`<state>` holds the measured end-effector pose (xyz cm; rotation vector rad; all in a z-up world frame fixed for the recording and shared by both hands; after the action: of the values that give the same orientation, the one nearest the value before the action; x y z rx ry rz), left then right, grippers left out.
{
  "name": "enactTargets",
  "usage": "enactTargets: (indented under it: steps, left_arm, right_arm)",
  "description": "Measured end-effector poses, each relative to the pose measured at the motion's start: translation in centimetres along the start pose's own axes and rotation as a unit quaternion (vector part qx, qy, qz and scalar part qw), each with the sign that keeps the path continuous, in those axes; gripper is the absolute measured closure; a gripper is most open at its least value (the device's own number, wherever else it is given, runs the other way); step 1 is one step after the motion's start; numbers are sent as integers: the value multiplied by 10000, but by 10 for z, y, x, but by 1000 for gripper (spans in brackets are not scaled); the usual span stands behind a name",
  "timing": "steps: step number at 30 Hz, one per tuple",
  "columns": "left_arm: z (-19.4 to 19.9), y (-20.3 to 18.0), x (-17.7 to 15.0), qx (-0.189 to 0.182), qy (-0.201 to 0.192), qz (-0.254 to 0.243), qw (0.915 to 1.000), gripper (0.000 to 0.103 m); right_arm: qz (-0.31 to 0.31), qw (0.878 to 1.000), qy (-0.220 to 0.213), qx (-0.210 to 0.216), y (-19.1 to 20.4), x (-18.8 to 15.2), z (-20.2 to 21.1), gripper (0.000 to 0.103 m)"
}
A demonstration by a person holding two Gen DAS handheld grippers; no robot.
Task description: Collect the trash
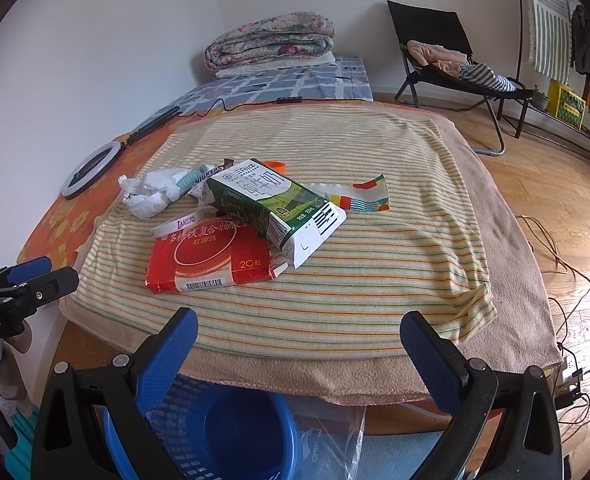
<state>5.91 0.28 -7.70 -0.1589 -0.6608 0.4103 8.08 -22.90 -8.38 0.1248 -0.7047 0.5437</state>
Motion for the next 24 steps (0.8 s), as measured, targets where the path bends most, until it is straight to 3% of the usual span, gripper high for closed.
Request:
enactTargets:
  steps: [10, 20, 24]
  left_arm:
    - [0, 0, 0, 4, 3, -2, 10000, 0]
    - [-3, 13, -1, 38, -24, 115, 9999, 0]
    - [-2, 15, 4, 46, -73, 89, 9999, 0]
  right_arm:
    - [33, 9999, 159, 14, 2, -3, -4, 1]
    - [-50, 9971, 751, 111, 0, -15, -24, 0]
    - [-72, 9972, 736, 46, -3, -16, -26, 0]
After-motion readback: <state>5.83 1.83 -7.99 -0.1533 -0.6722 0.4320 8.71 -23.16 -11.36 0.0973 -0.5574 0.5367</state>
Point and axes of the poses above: each gripper's, at about its wrist camera, not at the fingertips, and z roughly against the way its jaws point, y to its left, x to its top, the point moved 9 cm from there along -z, roughly the way its jaws point, and after that the axes turned 14 degrees about z, right-handed, at the moved point
